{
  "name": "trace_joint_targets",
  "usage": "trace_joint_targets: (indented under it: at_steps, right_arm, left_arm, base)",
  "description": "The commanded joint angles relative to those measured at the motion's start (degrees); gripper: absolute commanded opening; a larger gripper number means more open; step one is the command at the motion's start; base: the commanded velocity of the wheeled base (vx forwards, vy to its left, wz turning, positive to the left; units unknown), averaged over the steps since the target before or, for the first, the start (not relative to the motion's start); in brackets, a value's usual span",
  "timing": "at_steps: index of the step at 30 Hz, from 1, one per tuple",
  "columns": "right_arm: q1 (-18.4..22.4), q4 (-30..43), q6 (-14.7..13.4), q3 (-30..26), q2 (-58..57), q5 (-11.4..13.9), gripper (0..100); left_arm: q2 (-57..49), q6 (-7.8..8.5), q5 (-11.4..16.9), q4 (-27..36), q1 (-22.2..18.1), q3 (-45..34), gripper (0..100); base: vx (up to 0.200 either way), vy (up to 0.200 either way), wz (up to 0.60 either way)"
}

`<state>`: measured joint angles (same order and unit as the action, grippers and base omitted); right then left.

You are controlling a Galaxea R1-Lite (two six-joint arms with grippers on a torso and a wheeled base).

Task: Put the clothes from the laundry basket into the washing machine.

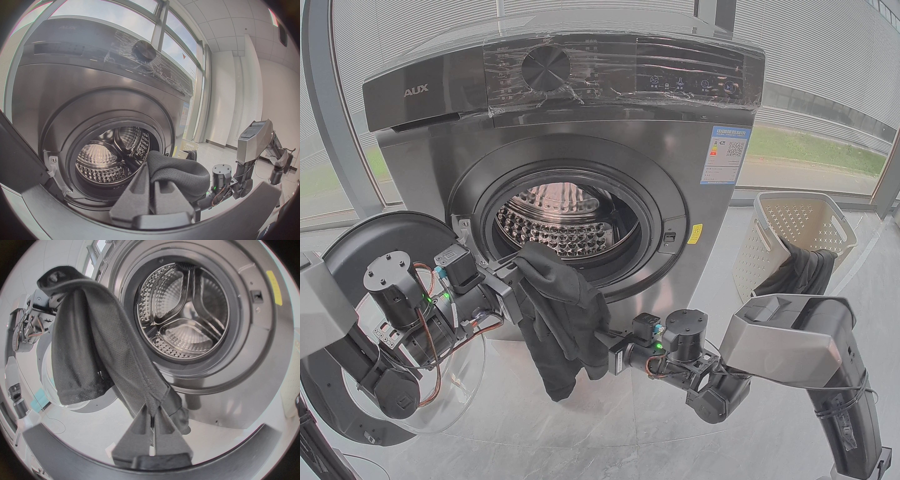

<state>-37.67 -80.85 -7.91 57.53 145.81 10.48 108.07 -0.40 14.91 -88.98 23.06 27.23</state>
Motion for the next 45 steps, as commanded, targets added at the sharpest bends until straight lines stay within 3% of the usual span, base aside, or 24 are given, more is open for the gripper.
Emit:
trace_joint_targets:
  at_steps: [1, 7, 13, 17, 18, 22, 31, 41, 45]
  right_arm:
    - [2.69, -2.38, 2.02, -6.64, -7.21, -2.66, 0]
    - [5.06, -7.75, 1.85, -15.16, -17.23, -2.93, 0]
    - [4.27, -7.83, 0.88, -20.61, -26.63, -3.19, 0]
    - [3.48, -7.83, 0.0, -24.22, -31.91, -4.77, 0]
    - [3.04, -7.83, -0.61, -25.27, -33.58, -6.62, 0]
    - [2.16, -7.83, -1.93, -25.8, -36.3, -9.61, 0]
    - [1.9, -7.83, -2.55, -21.76, -36.04, -12.07, 0]
    - [1.37, -7.83, -2.46, -20.0, -37.97, -12.33, 0]
    - [1.11, -7.83, -2.37, -20.0, -38.23, -12.33, 0]
  left_arm:
    - [-1.81, -1.44, -0.14, -0.32, -1.71, -1.13, 0]
    - [-6.03, -1.88, 0.47, -0.32, -5.22, -6.4, 0]
    - [-8.49, -3.82, 0.47, -0.32, -6.19, -8.43, 0]
    - [-8.23, -3.55, 0.47, -0.32, -6.19, -8.86, 0]
    - [-7.96, -3.38, 0.3, -0.32, -6.28, -9.04, 0]
    - [-8.49, -3.46, 0.21, -0.32, -6.19, -8.95, 0]
    - [-7.7, -2.85, 0.03, -0.32, -6.28, -10.1, 0]
    - [-6.64, -2.67, -0.41, -0.32, -6.63, -10.01, 0]
    - [-6.03, -1.53, -0.41, -0.32, -7.6, -9.22, 0]
  base:
    - [0.0, 0.0, 0.0]
    - [0.0, 0.0, 0.0]
    - [0.0, 0.0, 0.0]
    - [0.0, 0.0, 0.0]
    - [0.0, 0.0, 0.0]
    - [0.0, 0.0, 0.0]
    - [0.0, 0.0, 0.0]
    - [0.0, 0.0, 0.0]
    - [0.0, 0.0, 0.0]
